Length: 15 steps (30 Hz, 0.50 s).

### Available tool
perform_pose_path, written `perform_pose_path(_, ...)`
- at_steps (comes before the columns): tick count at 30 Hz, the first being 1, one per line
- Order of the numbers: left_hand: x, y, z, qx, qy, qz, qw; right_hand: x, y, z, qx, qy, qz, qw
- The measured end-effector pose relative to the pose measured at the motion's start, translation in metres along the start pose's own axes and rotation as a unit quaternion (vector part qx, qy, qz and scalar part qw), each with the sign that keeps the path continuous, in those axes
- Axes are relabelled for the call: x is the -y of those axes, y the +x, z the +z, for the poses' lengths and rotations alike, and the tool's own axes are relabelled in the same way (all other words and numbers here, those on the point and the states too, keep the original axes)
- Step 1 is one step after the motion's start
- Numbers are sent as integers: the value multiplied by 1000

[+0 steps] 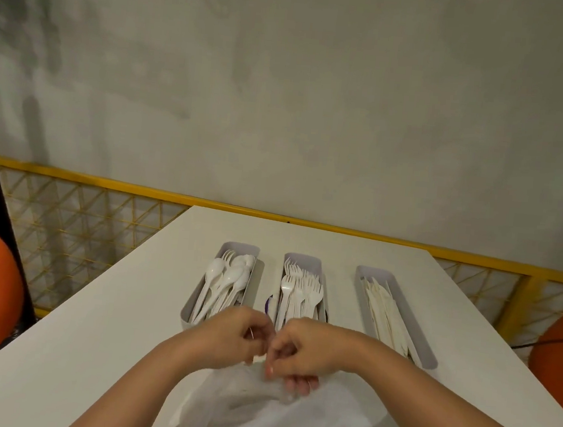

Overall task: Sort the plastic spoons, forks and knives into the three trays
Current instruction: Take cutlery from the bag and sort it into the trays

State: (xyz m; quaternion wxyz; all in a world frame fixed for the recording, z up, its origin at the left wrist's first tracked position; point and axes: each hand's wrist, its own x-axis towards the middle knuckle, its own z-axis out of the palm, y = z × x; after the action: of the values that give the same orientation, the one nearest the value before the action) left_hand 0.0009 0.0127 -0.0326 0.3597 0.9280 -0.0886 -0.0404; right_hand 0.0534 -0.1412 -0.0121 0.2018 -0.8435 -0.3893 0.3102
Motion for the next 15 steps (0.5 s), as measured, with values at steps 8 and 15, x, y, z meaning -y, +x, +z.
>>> perform_pose_path(8, 1, -16, 20, 153, 136, -46, 978, -20, -15, 23, 2, -127, -19, 992)
perform_pose_path(15, 11, -25, 34, 136, 187, -34, 972, -34, -21, 38, -40, -152, -3, 988)
